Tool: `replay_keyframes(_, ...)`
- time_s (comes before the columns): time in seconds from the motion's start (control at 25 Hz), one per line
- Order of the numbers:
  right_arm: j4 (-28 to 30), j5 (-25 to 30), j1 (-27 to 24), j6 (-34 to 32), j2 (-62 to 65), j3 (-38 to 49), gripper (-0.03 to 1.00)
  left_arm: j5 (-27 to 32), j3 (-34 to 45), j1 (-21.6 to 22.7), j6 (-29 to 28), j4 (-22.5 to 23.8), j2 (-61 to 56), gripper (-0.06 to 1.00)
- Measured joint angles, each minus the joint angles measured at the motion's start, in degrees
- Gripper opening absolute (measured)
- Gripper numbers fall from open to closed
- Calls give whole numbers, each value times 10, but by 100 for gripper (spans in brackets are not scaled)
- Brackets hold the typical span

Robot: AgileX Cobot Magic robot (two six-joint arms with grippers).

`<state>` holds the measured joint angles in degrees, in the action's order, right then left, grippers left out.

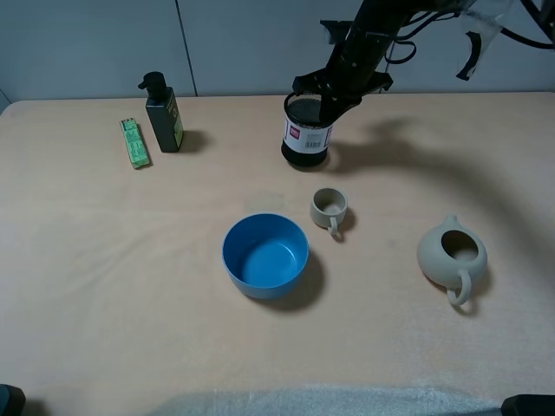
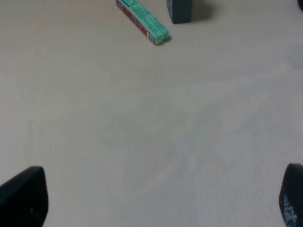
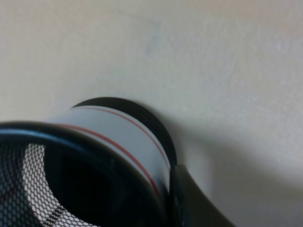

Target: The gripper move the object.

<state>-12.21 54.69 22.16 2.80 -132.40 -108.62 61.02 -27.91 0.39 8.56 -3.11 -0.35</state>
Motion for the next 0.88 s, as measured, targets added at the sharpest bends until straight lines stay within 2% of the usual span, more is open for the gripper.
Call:
replay_keyframes(0.32,15,91,0,-9,0,-95,2,0,0,0,0,0,0,99)
replay_keyframes(0.6,17,142,0,-15,15,-105,2,0,0,0,0,0,0,99)
replay_keyframes(0.88,20,149,13,-20,37,-106,2,0,0,0,0,0,0,99)
